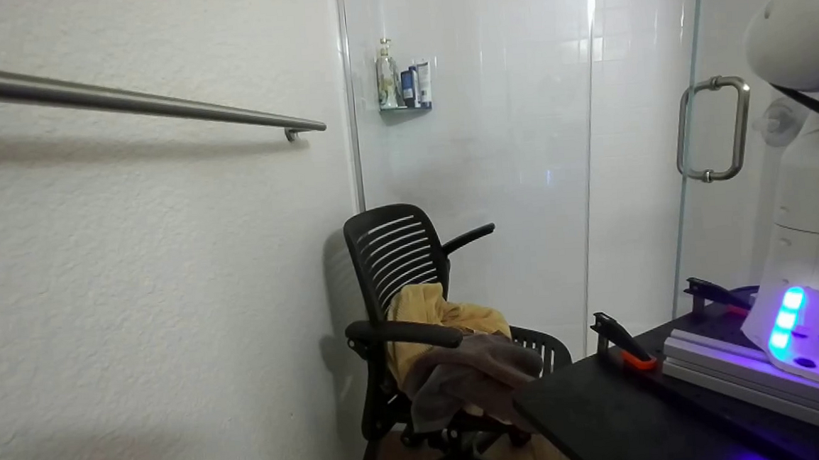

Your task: Close the shower door

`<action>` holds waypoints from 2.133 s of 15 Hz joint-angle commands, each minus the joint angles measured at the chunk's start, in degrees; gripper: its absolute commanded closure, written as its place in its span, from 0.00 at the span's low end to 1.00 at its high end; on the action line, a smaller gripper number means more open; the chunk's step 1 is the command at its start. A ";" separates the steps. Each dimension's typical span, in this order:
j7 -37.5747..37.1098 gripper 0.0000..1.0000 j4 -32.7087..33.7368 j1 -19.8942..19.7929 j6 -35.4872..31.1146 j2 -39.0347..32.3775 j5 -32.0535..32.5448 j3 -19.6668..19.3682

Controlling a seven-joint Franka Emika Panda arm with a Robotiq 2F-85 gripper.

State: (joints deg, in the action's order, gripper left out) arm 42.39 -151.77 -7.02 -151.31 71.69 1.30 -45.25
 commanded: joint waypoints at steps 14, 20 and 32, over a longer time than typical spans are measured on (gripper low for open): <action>-12.55 0.00 0.83 21.80 -24.90 -22.66 3.92 -5.79; -23.89 0.00 8.36 26.00 -35.60 -41.07 2.21 -4.80; -29.92 0.00 26.25 21.01 -46.82 -68.70 -11.06 -5.00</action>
State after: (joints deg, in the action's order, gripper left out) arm 13.72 -130.21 15.58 -198.13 9.80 -6.72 -50.31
